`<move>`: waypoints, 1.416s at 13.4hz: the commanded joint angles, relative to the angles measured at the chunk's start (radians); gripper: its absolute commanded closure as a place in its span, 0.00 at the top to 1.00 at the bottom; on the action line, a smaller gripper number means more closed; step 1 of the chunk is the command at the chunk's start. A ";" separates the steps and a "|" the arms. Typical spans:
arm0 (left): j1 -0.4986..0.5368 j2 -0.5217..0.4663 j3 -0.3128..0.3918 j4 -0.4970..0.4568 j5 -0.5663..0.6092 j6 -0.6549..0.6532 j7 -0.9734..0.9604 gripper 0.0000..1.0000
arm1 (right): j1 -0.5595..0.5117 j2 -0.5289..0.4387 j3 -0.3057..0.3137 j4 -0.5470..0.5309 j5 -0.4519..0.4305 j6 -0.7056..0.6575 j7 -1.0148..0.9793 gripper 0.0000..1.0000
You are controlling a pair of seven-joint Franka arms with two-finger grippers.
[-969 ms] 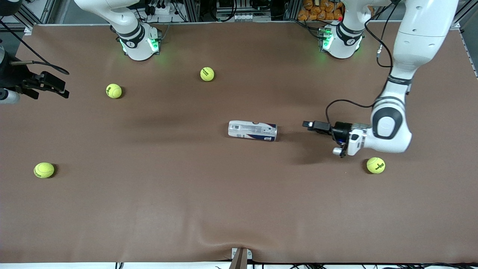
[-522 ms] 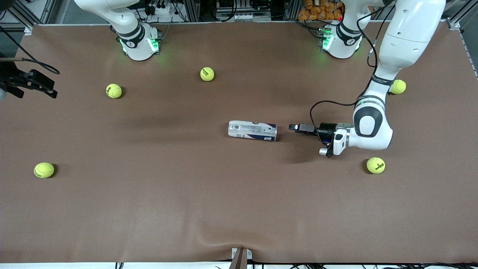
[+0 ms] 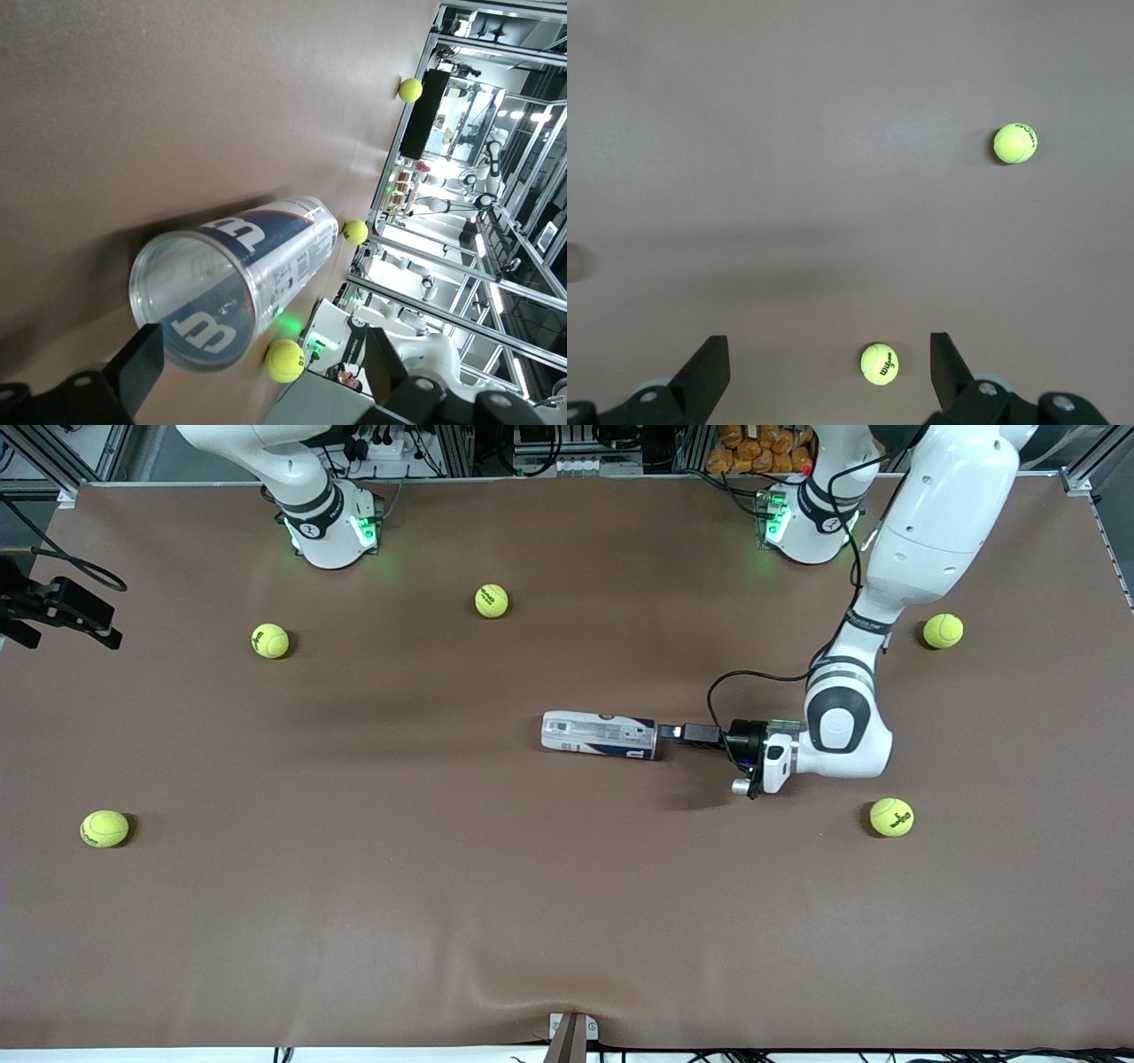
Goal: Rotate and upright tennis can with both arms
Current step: 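Close the left gripper on the can's open end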
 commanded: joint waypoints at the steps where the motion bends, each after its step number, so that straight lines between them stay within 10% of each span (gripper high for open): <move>1: -0.019 0.017 -0.003 0.015 -0.050 0.012 0.021 1.00 | 0.005 0.013 0.000 0.023 0.013 -0.017 0.008 1.00; 4: -0.039 0.030 -0.003 0.015 -0.081 0.022 0.023 1.00 | -0.009 0.013 -0.002 0.023 0.008 -0.017 0.005 1.00; 10: -0.039 0.026 -0.003 0.015 -0.082 0.028 0.024 0.03 | -0.012 0.014 -0.002 0.023 0.010 -0.017 0.009 1.00; 19: -0.059 -0.032 -0.003 0.067 -0.043 0.026 -0.119 0.00 | -0.012 0.141 0.000 0.162 0.059 -0.007 0.008 1.00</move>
